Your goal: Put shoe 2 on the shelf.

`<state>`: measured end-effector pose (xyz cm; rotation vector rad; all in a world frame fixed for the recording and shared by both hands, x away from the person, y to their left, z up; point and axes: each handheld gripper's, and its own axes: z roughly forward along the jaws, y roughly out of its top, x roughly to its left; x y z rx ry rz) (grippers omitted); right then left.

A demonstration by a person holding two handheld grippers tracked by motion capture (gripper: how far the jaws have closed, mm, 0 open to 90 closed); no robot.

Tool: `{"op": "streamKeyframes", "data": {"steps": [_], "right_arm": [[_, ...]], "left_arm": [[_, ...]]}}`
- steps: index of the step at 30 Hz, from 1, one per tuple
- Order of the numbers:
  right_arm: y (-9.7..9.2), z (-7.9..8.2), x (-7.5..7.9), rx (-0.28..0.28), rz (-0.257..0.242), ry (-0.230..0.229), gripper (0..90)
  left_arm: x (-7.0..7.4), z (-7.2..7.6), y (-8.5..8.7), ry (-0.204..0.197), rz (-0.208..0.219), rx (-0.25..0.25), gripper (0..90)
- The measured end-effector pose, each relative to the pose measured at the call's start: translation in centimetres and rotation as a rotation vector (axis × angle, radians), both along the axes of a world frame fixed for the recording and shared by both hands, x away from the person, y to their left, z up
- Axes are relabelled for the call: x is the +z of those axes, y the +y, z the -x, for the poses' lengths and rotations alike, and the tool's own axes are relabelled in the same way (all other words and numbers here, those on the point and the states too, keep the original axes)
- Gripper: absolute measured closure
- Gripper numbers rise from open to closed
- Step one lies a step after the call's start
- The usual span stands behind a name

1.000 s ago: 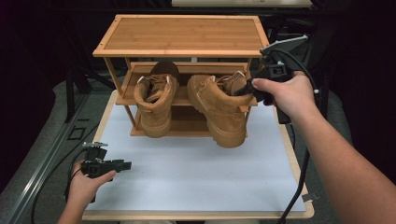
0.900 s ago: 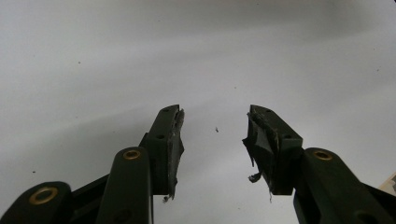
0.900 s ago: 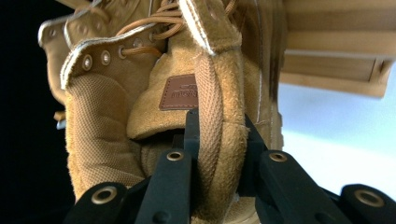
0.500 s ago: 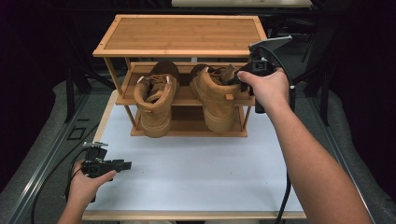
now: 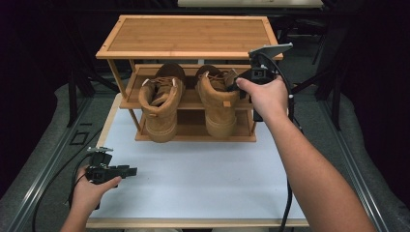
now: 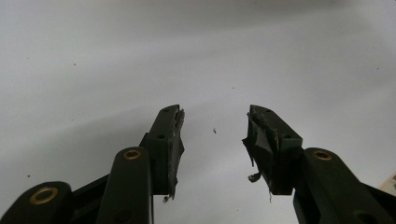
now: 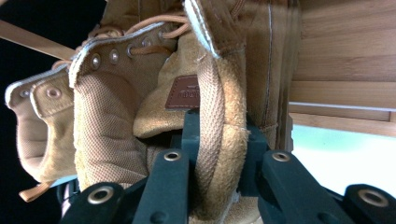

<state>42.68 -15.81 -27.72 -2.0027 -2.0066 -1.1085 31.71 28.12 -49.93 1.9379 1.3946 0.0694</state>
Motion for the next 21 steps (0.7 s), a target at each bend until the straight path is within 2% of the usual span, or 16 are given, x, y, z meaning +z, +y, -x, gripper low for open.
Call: {"op": "streamKeyframes", "data": {"steps": [5,8,12,17,19,21], "right_arm": [[0.1,0.4,-0.4,0.022,0.025,-0.021,71.6],[-0.1,0.4,-0.6,0.041,0.037,-0.01,68.6],[-0.1,0.3,-0.6,0.048,0.029,-0.003,63.8],[0.3,0.3,-0.1,0.054,0.074,-0.001,57.7],[0.4,0.4,0.0,0.057,0.077,0.008,57.5],[0.5,0.6,0.4,0.056,0.082,-0.015,57.5]], "left_arm": [[0.1,0.0,0.0,-0.004,-0.003,0.0,54.6],[0.5,-0.1,0.0,-0.009,-0.008,-0.003,54.6],[1.5,-0.2,0.1,-0.03,-0.008,0.0,54.6],[2.9,-0.9,-0.2,-0.048,-0.012,-0.009,54.6],[3.3,-1.0,-0.3,-0.053,-0.014,-0.008,54.7],[4.7,-1.6,-0.6,-0.091,-0.039,-0.02,55.2]]}}
